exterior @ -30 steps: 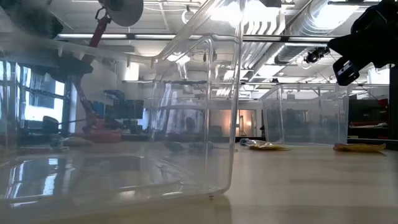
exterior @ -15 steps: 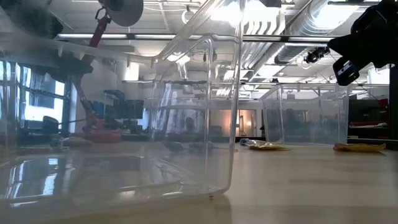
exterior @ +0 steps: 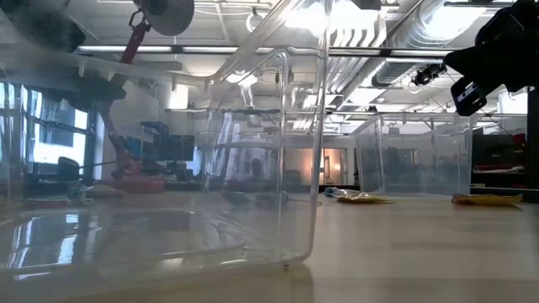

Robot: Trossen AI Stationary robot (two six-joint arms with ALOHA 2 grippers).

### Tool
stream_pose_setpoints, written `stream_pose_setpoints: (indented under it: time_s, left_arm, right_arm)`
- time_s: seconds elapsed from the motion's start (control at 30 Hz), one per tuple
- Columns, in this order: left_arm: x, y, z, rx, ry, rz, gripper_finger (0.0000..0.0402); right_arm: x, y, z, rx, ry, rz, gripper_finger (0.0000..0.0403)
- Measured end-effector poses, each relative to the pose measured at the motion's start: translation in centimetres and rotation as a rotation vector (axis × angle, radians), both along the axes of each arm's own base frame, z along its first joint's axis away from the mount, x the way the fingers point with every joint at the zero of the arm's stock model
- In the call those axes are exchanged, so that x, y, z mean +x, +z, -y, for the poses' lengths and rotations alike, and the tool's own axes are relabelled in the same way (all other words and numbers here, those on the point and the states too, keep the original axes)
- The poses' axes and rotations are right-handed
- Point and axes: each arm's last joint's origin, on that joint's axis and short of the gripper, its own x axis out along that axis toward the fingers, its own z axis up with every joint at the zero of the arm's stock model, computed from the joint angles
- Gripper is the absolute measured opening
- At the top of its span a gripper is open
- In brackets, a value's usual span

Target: Sort candy

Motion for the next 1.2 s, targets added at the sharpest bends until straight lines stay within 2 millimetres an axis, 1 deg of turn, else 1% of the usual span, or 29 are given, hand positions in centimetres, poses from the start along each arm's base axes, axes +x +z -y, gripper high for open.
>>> stream_pose_setpoints:
  time_s: [0.1, 0.13, 0.23, 0.33, 0.5, 0.57, 0.67, 0.77, 0.83, 0.9, 0.97, 1.0, 1.07, 1.13, 1.2]
  left_arm:
    - [0.1, 0.3, 0.0, -0.007, 0.018, 0.033, 0.0]
    - [0.1, 0.8, -0.1, -0.054, 0.037, 0.092, 0.0]
    - [0.2, 2.8, -0.1, -0.301, 0.068, 0.345, 0.0]
    - [-0.2, 4.9, -0.4, -0.429, 0.102, 0.589, 0.0]
    - [-1.3, 8.0, -1.0, -0.392, 0.145, 0.908, 0.0]
    - [-1.5, 8.9, -1.1, -0.347, 0.135, 0.995, 0.0]
    - [-0.7, 9.3, -1.1, -0.312, 0.137, 1.019, 0.0]
    - [0.8, 10.1, -1.1, -0.332, 0.152, 0.977, 0.0]
    - [2.0, 10.9, -1.1, -0.325, 0.146, 0.941, 0.0]
    - [3.4, 12.0, -1.1, -0.3, 0.145, 0.909, 0.0]
    - [4.7, 13.4, -1.2, -0.259, 0.166, 0.895, 0.0]
    - [5.3, 14.1, -1.3, -0.245, 0.178, 0.891, 0.0]
    - [6.6, 15.7, -1.5, -0.231, 0.2, 0.896, 0.0]
    - [7.7, 17.3, -1.8, -0.22, 0.218, 0.912, 0.0]
    - [8.8, 19.1, -2.1, -0.157, 0.244, 0.919, 0.0]
  right_arm:
    - [0.0, 0.0, 0.0, 0.0, 0.0, 0.0, 0.0]
    - [0.0, 0.0, 0.0, 0.0, 0.001, 0.0, 0.0]
    - [0.0, 0.0, 0.0, 0.0, 0.001, 0.0, 0.0]
    - [0.0, 0.0, 0.0, 0.0, 0.001, 0.0, 0.0]
    - [0.0, 0.0, 0.0, 0.0, 0.0, 0.0, 0.0]
    - [0.0, 0.0, 0.0, 0.0, 0.0, 0.0, 0.0]
    - [0.0, 0.0, 0.0, 0.0, 0.001, 0.0, 0.0]
    - [0.0, 0.0, 0.0, 0.0, 0.0, 0.0, 0.0]
    - [0.0, 0.0, 0.0, -0.041, -0.013, 0.004, 0.0]
    - [0.0, 0.1, 0.2, -0.102, -0.07, 0.019, 0.0]
    - [0.0, 0.6, 0.5, -0.105, -0.162, 0.066, 0.0]
    - [-0.1, 1.2, 0.6, -0.075, -0.217, 0.114, 0.0]
    - [-0.4, 2.5, 1.0, 0.061, -0.323, 0.242, 0.0]
    - [-1.0, 3.7, 1.5, 0.158, -0.456, 0.367, 0.0]
    - [-1.8, 4.8, 2.0, 0.256, -0.569, 0.49, 0.0]
